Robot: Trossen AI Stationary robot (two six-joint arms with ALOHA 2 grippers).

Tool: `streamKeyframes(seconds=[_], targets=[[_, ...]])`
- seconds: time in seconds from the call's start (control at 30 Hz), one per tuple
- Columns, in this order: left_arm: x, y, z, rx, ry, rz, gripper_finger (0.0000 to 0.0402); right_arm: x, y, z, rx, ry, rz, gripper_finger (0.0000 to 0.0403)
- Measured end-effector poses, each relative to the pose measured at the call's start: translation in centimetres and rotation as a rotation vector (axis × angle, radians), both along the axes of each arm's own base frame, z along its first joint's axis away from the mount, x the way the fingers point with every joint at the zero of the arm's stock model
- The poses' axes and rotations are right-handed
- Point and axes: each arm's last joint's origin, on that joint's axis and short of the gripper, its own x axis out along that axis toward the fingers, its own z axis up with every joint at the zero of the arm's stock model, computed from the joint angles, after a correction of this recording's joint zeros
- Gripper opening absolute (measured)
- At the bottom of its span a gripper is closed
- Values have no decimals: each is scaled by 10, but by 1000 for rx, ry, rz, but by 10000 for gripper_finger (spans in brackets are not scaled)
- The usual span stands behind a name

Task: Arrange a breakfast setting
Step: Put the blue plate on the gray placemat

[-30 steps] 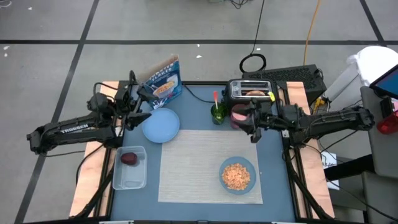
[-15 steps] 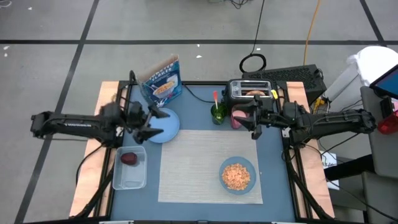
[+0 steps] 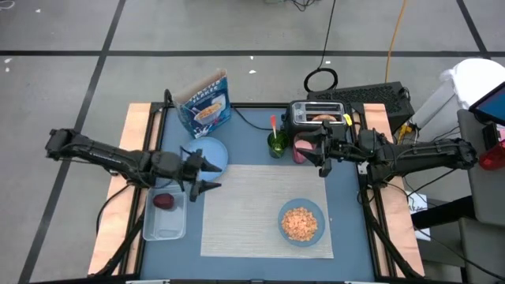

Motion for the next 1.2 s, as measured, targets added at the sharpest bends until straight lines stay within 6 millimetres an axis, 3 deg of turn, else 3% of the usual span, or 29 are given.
streamKeyframes(seconds=[0.3,0.73,0.97,1.2], targets=[[15,-9,11,235,441,161,279,0,0,0,0,2,0,226],[49,-7,-54,313,754,235,279,3,0,-3,0,24,0,226],[56,1,-77,326,853,267,277,4,0,-8,0,66,0,226],[57,5,-87,317,909,265,219,4,0,-8,0,67,0,226]])
